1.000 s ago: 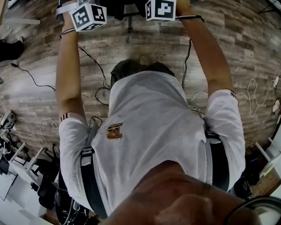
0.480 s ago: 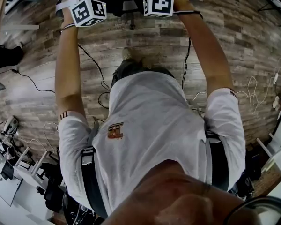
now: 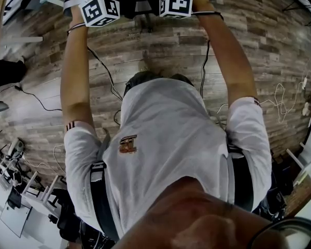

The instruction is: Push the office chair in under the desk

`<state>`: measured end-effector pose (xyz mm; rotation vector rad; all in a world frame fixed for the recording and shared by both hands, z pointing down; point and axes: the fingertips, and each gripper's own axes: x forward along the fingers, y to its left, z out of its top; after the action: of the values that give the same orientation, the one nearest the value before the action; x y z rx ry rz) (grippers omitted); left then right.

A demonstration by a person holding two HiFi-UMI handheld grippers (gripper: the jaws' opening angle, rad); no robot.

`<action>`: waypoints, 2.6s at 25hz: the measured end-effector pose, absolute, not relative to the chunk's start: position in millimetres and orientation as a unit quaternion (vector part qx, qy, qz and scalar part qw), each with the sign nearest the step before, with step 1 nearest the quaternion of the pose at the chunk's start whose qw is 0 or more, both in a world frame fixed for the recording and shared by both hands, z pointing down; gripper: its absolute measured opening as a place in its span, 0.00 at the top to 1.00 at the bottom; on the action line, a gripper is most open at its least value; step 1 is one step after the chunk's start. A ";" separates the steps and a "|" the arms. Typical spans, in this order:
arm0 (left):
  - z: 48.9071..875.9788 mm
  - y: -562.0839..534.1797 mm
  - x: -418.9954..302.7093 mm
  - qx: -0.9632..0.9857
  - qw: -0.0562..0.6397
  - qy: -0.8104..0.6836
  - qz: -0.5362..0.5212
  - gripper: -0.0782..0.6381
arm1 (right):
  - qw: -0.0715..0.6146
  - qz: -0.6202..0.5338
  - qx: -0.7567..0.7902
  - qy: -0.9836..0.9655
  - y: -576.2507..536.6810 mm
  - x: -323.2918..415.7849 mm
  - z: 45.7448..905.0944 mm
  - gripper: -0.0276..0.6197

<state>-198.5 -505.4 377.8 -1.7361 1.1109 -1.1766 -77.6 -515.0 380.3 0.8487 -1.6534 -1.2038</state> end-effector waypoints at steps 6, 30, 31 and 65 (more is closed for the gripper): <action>377.3 -534.3 -213.7 -0.681 0.379 0.430 -0.456 0.43 | 0.449 -0.483 0.352 -0.664 -541.4 -92.6 378.1 0.56; 375.0 -605.8 -230.8 -0.689 0.392 0.422 -0.440 0.43 | 0.467 -0.468 0.368 -0.654 -620.7 -110.6 379.2 0.56; 374.4 -606.5 -229.4 -0.689 0.393 0.422 -0.439 0.43 | 0.466 -0.468 0.367 -0.655 -621.9 -109.5 378.6 0.56; 329.1 -513.9 -229.9 -0.729 0.311 0.479 -0.377 0.43 | 0.432 -0.405 0.360 -0.721 -538.2 -55.9 341.7 0.56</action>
<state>-229.9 -513.9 329.1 -1.9261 1.2649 -0.9954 -55.9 -538.2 341.7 0.8975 -1.7968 -1.0109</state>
